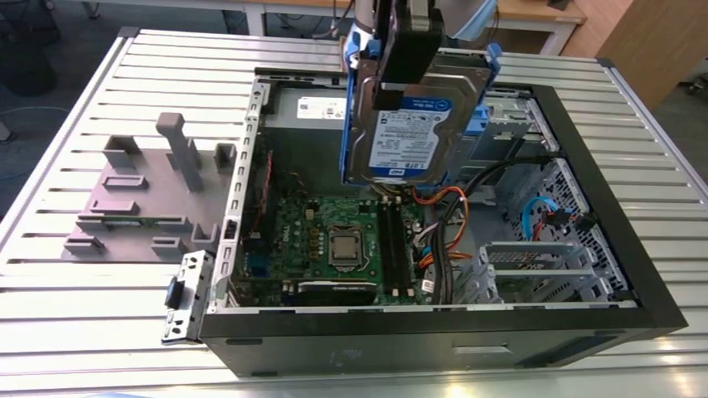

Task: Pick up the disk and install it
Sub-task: 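Pick up the disk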

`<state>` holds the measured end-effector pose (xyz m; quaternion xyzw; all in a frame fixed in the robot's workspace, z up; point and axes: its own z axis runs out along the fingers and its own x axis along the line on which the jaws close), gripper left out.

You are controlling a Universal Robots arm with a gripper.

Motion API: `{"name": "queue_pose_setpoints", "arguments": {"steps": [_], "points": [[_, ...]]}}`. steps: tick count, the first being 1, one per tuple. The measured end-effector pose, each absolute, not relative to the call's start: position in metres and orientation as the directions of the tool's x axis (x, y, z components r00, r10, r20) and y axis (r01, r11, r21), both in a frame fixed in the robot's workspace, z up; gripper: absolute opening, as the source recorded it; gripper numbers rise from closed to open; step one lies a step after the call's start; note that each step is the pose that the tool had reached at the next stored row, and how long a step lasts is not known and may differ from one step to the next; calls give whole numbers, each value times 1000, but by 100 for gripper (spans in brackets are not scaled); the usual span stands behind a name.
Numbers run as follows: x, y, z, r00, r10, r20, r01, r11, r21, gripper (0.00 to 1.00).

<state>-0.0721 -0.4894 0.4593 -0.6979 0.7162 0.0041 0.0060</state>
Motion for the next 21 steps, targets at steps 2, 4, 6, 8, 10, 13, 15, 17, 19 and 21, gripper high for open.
{"name": "queue_pose_setpoints", "arguments": {"steps": [2,4,6,8,10,13,15,17,19,21], "points": [[-72,-491,459,-26,-1000,-14,-1000,26,-2,37],[-72,-492,459,-26,-1000,-14,-1000,26,-2,37],[-72,-493,459,-26,-1000,-14,-1000,26,-2,37],[-72,-494,459,-26,-1000,-14,-1000,26,-2,37],[-72,-496,459,-26,-1000,-14,-1000,26,-2,37],[-72,-498,459,-26,-1000,-14,-1000,26,-3,37],[-72,-499,459,-26,-1000,-14,-1000,26,-2,37],[-72,-501,459,-26,-1000,-14,-1000,26,-3,37],[-72,-502,459,-26,-1000,-14,-1000,26,-2,37],[-72,-503,459,-26,-1000,-14,-1000,26,-2,37]]}}
